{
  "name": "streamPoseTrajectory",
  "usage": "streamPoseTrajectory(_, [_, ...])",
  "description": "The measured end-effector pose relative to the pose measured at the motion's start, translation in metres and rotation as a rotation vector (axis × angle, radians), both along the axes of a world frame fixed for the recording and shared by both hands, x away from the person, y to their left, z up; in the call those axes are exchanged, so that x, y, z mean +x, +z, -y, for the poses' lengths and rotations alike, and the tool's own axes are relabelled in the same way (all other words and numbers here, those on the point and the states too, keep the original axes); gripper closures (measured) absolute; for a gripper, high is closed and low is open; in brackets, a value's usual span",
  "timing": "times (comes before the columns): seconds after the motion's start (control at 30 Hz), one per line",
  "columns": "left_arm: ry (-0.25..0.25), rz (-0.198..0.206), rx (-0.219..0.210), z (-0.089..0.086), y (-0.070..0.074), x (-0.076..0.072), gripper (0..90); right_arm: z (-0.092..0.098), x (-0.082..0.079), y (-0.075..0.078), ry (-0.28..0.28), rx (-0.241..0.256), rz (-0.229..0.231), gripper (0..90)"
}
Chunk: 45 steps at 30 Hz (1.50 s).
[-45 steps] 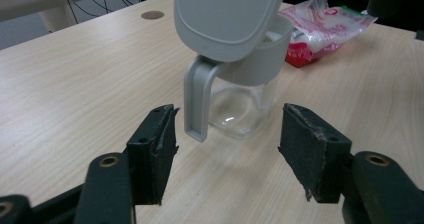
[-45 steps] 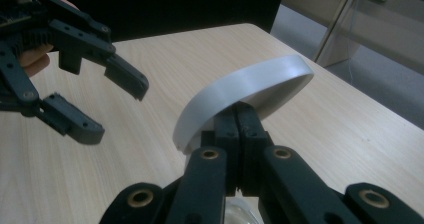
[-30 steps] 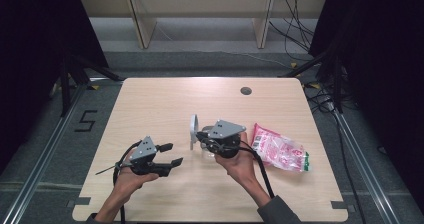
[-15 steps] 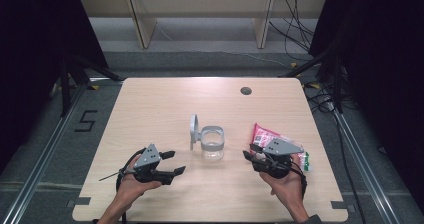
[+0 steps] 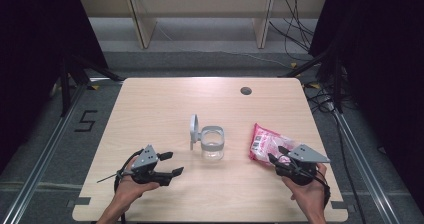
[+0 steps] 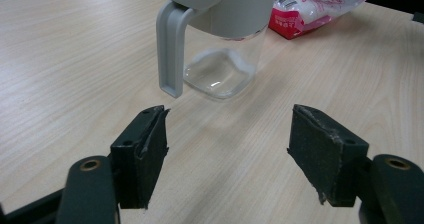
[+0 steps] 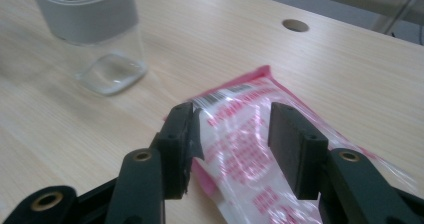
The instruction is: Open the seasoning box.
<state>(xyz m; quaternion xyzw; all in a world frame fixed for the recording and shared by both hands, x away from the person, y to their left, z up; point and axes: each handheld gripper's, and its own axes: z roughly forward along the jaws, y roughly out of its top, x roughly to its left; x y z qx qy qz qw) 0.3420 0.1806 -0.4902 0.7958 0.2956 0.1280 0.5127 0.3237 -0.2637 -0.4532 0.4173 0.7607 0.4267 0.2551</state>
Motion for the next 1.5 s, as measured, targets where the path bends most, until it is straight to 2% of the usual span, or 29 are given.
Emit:
streamPoseTrajectory(0.07, [-0.006, 0.003, 0.003, 0.0, 0.0, 0.0, 30.7, 0.01, 0.0, -0.002, -0.025, -0.029, 0.021, 51.5])
streamPoseTrajectory(0.23, [-0.012, -0.001, 0.003, 0.002, -0.002, 0.001, 30.5, 0.022, -0.004, -0.003, -0.075, -0.028, 0.011, 49.1])
streamPoseTrajectory(0.27, [-0.022, 0.01, 0.026, 0.001, -0.002, 0.002, 30.3, 0.027, -0.005, -0.004, -0.103, -0.03, 0.009, 48.0])
streamPoseTrajectory(0.3, [-0.024, 0.016, 0.034, 0.001, -0.002, 0.002, 30.3, 0.03, -0.005, -0.004, -0.109, -0.057, 0.022, 47.0])
streamPoseTrajectory(0.37, [-0.01, -0.011, 0.009, 0.003, -0.003, 0.0, 30.3, 0.036, -0.005, -0.006, -0.148, -0.072, 0.014, 44.0])
streamPoseTrajectory(0.5, [-0.017, -0.001, 0.017, 0.003, -0.003, 0.0, 30.2, 0.046, -0.01, -0.007, -0.241, -0.019, -0.02, 37.3])
streamPoseTrajectory(0.53, [-0.016, -0.007, 0.017, 0.004, -0.004, 0.0, 30.2, 0.051, -0.009, -0.009, -0.232, -0.029, -0.016, 36.4])
streamPoseTrajectory(0.57, [-0.012, -0.006, 0.017, 0.004, -0.004, 0.0, 30.2, 0.051, -0.012, -0.011, -0.273, -0.015, -0.038, 35.5])
streamPoseTrajectory(0.63, [-0.013, -0.014, 0.015, 0.004, -0.005, 0.0, 30.2, 0.055, -0.011, -0.012, -0.253, -0.032, -0.033, 35.3])
streamPoseTrajectory(0.67, [-0.015, -0.01, 0.016, 0.005, -0.005, 0.0, 30.2, 0.054, -0.014, -0.014, -0.302, -0.013, -0.065, 34.4])
streamPoseTrajectory(0.7, [-0.016, -0.016, 0.018, 0.005, -0.005, 0.0, 30.2, 0.059, -0.012, -0.015, -0.284, -0.041, -0.041, 34.4])
streamPoseTrajectory(0.77, [-0.02, -0.008, 0.025, 0.006, -0.005, 0.0, 30.2, 0.062, -0.012, -0.015, -0.297, -0.045, -0.062, 32.9])
streamPoseTrajectory(0.8, [-0.026, 0.002, 0.035, 0.006, -0.005, 0.0, 30.2, 0.06, -0.013, -0.016, -0.335, -0.009, -0.08, 32.8])
streamPoseTrajectory(0.87, [-0.013, -0.014, 0.021, 0.008, -0.006, -0.002, 30.2, 0.062, -0.012, -0.02, -0.35, 0.001, -0.111, 32.5])
streamPoseTrajectory(0.9, [-0.017, -0.018, 0.016, 0.008, -0.007, -0.001, 30.2, 0.065, -0.01, -0.022, -0.339, -0.006, -0.112, 31.9])
streamPoseTrajectory(0.93, [-0.015, -0.018, 0.017, 0.008, -0.007, -0.001, 30.2, 0.064, -0.01, -0.024, -0.362, 0.023, -0.142, 31.1])
streamPoseTrajectory(0.97, [-0.015, -0.018, 0.017, 0.008, -0.007, -0.001, 30.2, 0.068, -0.009, -0.025, -0.338, 0.001, -0.144, 31.0])
streamPoseTrajectory(1.0, [-0.018, -0.017, 0.019, 0.008, -0.007, -0.001, 30.2, 0.07, -0.008, -0.027, -0.343, -0.001, -0.151, 30.8])
streamPoseTrajectory(1.03, [-0.017, -0.018, 0.018, 0.007, -0.007, -0.001, 30.2, 0.067, -0.009, -0.028, -0.375, 0.04, -0.186, 30.2])
streamPoseTrajectory(1.07, [-0.006, -0.014, 0.019, 0.006, -0.006, 0.0, 30.2, 0.072, -0.007, -0.03, -0.345, 0.023, -0.171, 29.4])
streamPoseTrajectory(1.1, [-0.004, -0.015, 0.017, 0.006, -0.006, 0.0, 30.2, 0.069, -0.008, -0.032, -0.374, 0.066, -0.208, 29.1])
streamPoseTrajectory(1.13, [-0.006, -0.013, 0.017, 0.005, -0.006, 0.0, 30.2, 0.073, -0.005, -0.034, -0.349, 0.059, -0.197, 29.1])
streamPoseTrajectory(1.17, [-0.015, -0.016, 0.017, 0.005, -0.006, 0.0, 30.2, 0.073, -0.006, -0.034, -0.347, 0.087, -0.21, 27.9])
streamPoseTrajectory(1.27, [-0.013, -0.011, 0.016, 0.005, -0.006, 0.0, 30.2, 0.071, -0.004, -0.037, -0.355, 0.09, -0.205, 27.4])
streamPoseTrajectory(1.3, [-0.008, -0.014, 0.016, 0.005, -0.006, 0.0, 30.2, 0.067, -0.005, -0.037, -0.382, 0.129, -0.236, 26.1])
streamPoseTrajectory(1.33, [-0.009, -0.012, 0.02, 0.005, -0.006, 0.0, 30.2, 0.07, -0.003, -0.038, -0.35, 0.111, -0.213, 26.1])
streamPoseTrajectory(1.4, [-0.018, -0.006, 0.02, 0.005, -0.006, 0.0, 30.2, 0.072, -0.001, -0.04, -0.357, 0.109, -0.21, 26.4])
streamPoseTrajectory(1.43, [-0.018, -0.006, 0.02, 0.005, -0.006, 0.0, 30.1, 0.073, -0.004, -0.038, -0.361, 0.113, -0.238, 27.7])
streamPoseTrajectory(1.5, [-0.026, 0.006, 0.028, 0.004, -0.005, 0.001, 30.2, 0.074, -0.006, -0.038, -0.371, 0.145, -0.218, 29.7])
